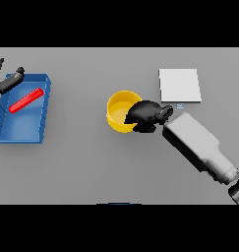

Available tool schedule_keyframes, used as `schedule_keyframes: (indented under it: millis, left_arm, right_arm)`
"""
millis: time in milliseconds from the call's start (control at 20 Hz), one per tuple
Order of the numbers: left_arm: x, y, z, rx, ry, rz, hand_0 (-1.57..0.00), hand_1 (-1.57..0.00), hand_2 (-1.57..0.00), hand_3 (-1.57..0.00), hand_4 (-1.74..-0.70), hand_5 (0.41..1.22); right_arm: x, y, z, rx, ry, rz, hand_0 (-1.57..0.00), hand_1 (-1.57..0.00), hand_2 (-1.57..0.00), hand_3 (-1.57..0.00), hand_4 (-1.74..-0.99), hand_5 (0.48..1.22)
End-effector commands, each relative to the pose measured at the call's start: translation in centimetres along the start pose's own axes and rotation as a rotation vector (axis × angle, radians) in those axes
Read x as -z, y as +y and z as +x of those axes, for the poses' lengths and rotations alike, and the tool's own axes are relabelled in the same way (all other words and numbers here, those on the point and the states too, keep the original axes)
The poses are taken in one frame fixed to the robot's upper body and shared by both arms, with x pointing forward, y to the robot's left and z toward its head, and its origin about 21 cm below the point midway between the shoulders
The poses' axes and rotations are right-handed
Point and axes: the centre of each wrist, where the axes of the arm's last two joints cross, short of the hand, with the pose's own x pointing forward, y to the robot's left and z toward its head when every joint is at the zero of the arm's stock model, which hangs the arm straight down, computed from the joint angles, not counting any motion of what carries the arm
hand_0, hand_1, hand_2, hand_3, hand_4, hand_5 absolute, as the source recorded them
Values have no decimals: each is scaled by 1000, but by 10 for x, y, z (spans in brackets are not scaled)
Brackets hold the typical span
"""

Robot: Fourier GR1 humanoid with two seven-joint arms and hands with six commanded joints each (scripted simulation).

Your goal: Pick up the red beaker and tilt it to pour out 1 green nut into yellow bowl. Pick up the yellow bowl and place it on the metallic measuring scale.

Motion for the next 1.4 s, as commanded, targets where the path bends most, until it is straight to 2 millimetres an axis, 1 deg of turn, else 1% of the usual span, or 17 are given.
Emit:
schedule_keyframes:
  millis: [0, 50, 200, 300, 350, 400, 450, 500, 550, 750, 800, 900, 950, 1050, 1200, 1350]
  left_arm:
    - [0, -3, -2, -10, 3, -12, 1, 1, 1, 1, -785, 712]
    - [0, -4, -2, -11, -2, -20, 1, 1, 1, 1, -786, 707]
    - [-1, -3, 2, -2, 8, -5, 1, 1, 1, 1, -778, 704]
    - [0, -2, -2, 0, 4, 0, 1, 1, 1, 1, -774, 706]
    - [1, -1, 1, 6, 1, 3, 1, 1, 1, 1, -771, 707]
    - [0, -3, 0, 7, 0, 4, 1, 1, 1, 1, -770, 705]
    - [0, -2, 2, -4, -8, 1, 1, 1, 1, 1, -776, 702]
    - [0, -2, 5, -11, -10, -6, 1, 1, 1, 1, -780, 702]
    - [-1, 0, 4, -16, -14, -8, 1, 1, 1, 1, -782, 702]
    - [2, 0, 3, -24, -11, -9, 1, 1, 1, 1, -799, 704]
    - [1, 3, 2, -26, -13, -10, 1, 1, 1, 1, -800, 704]
    - [-1, 1, 2, -34, -4, -11, 1, 1, 1, 1, -812, 710]
    - [-3, 0, 4, -44, -7, -18, 1, 1, 1, 1, -820, 717]
    - [-5, 0, 6, -56, 3, -10, 1, 1, 1, 1, -831, 728]
    - [-6, 3, 5, -62, 15, -8, 1, 1, 1, 1, -840, 737]
    - [-8, 2, 6, -59, 18, -14, 1, 1, 1, 1, -851, 754]
  right_arm:
    - [0, 0, 2, -3, 9, -3, -1451, -1446, -1330, -1171, -1698, 1193]
    - [-2, -3, 4, 2, 9, -6, -1475, -1471, -1353, -1185, -1707, 1198]
    - [-12, -12, -2, -1, 6, -27, -1522, -1520, -1415, -1185, -1724, 1209]
    - [-24, -23, -4, -2, 15, -35, -1540, -1538, -1447, -1165, -1730, 1214]
    - [-28, -27, -4, 6, 30, -32, -1546, -1545, -1459, -1160, -1732, 1215]
    - [-30, -31, -1, 0, 40, -37, -1551, -1550, -1481, -1157, -1734, 1216]
    - [-34, -36, -3, -6, 51, -40, -1555, -1554, -1491, -1153, -1735, 1217]
    - [-39, -40, -4, -8, 69, -56, -1558, -1558, -1451, -1204, -1736, 1218]
    - [-42, -41, -3, -16, 92, -67, -1561, -1560, -1433, -1215, -1737, 1219]
    - [-55, -43, -1, -17, 115, -81, -1567, -1567, -1507, -1179, -1739, 1219]
    - [-59, -43, -4, -2, 133, -84, -1520, -1567, -1520, -1179, -1740, 1219]
    - [-68, -52, -10, -10, 189, -118, -1538, -1569, -1488, -1190, -1740, 1220]
    - [-74, -57, -16, -17, 209, -140, -1545, -1569, -1487, -1183, -1740, 1220]
    - [-75, -58, -27, -15, 245, -179, -1554, -1570, -1517, -1166, -1741, 1220]
    - [-88, -57, -52, -5, 298, -217, -1562, -1570, -1538, -1151, -1741, 1221]
    - [-88, -58, -72, 5, 362, -243, -1567, -1571, -1553, -1155, -1741, 1221]
